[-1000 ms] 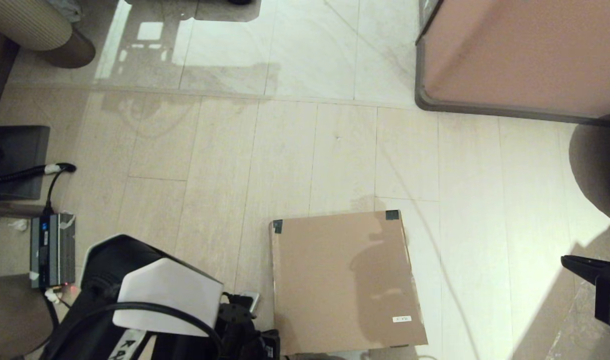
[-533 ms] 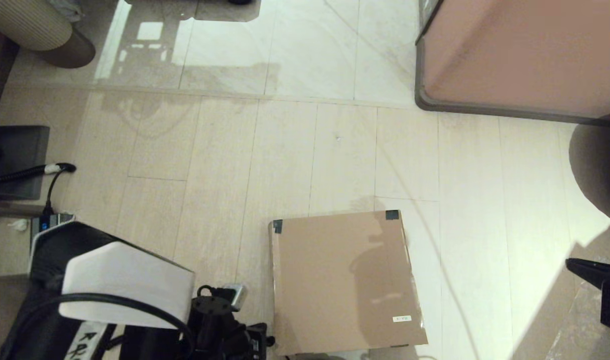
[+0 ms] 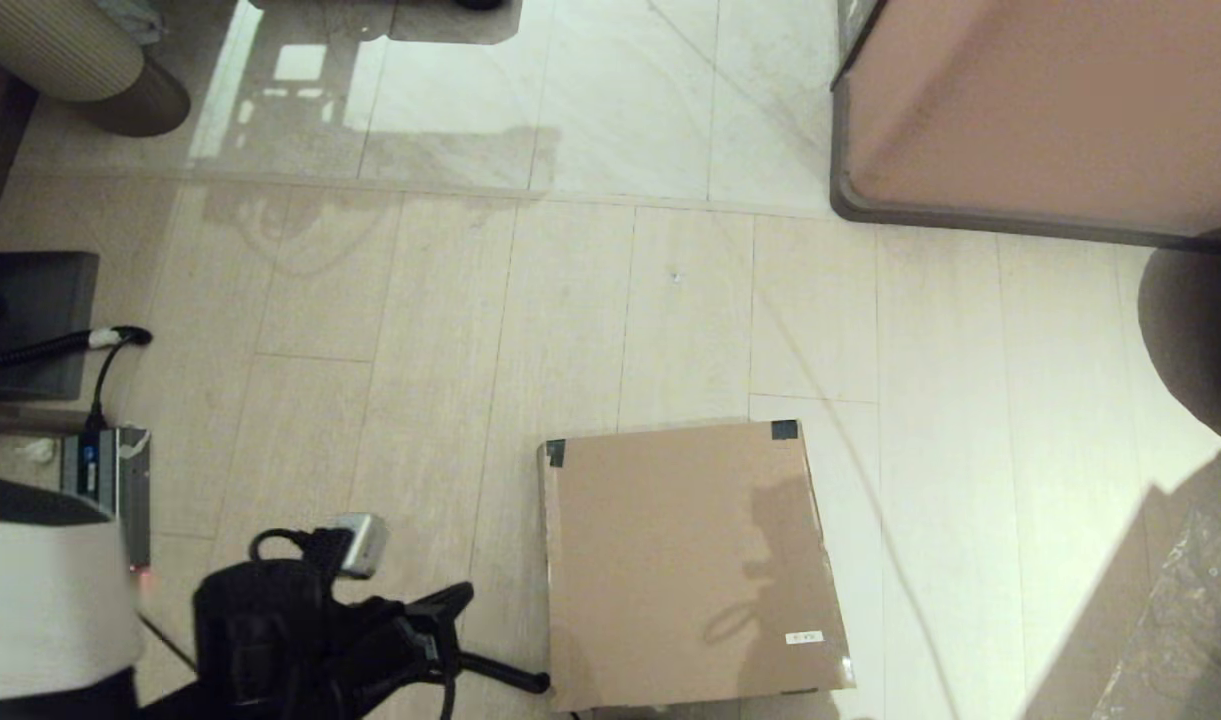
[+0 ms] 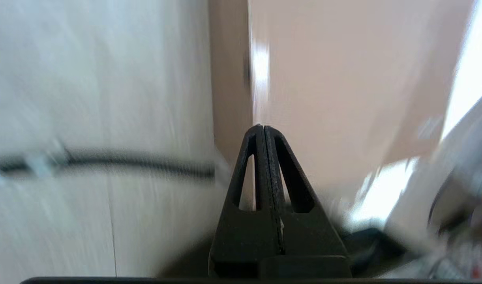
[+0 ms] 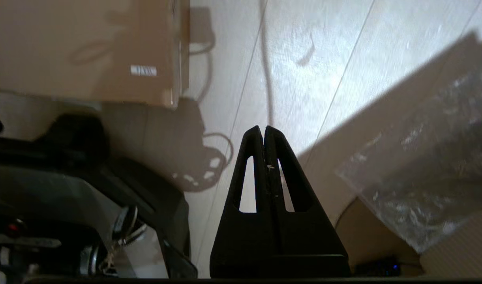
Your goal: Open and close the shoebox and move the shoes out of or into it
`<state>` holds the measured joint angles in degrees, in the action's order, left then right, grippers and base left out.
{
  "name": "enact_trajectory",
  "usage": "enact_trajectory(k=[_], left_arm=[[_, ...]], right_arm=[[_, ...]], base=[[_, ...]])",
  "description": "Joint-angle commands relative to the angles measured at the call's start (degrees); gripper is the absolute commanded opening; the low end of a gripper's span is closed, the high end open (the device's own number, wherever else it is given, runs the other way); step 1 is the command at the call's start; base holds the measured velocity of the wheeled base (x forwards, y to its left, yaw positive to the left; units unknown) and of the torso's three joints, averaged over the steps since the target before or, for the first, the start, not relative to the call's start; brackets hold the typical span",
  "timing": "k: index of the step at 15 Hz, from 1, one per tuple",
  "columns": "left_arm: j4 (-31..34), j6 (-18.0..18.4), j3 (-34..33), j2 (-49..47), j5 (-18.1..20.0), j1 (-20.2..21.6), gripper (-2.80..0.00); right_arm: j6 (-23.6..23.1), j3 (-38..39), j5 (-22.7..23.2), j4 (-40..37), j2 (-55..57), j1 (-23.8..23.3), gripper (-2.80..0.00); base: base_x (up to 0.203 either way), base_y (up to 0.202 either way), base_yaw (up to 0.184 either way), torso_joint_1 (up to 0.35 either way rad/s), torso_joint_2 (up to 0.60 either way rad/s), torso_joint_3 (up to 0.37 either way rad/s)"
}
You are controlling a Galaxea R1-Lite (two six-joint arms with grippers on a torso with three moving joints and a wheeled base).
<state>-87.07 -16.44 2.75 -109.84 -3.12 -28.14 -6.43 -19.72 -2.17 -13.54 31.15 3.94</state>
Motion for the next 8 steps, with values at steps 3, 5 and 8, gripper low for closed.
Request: enact_trajectory(k=[3,5,8], left_arm=[[0.4,1.3,-2.0,28.3,-2.0,7.8,-2.8],[0.9,2.0,-0.6,34.3,0.9,11.0,-2.8],[5.6,4.8,3.4,40.5,8.2,12.0,-2.8]], right_arm=[[3.5,13.2,-0.2,0.4,-19.0,-1.6,-2.8],[5.9,14.5,0.4,0.8,-23.3,-2.8,-2.8],[6.1,14.7,0.6,0.9,-30.5,-3.2,-2.8]], base=[[0.0,0.0,0.0,0.0,0.0,0.0],[0.0,0.0,0.0,0.0,0.0,0.0],[0.0,0.0,0.0,0.0,0.0,0.0]])
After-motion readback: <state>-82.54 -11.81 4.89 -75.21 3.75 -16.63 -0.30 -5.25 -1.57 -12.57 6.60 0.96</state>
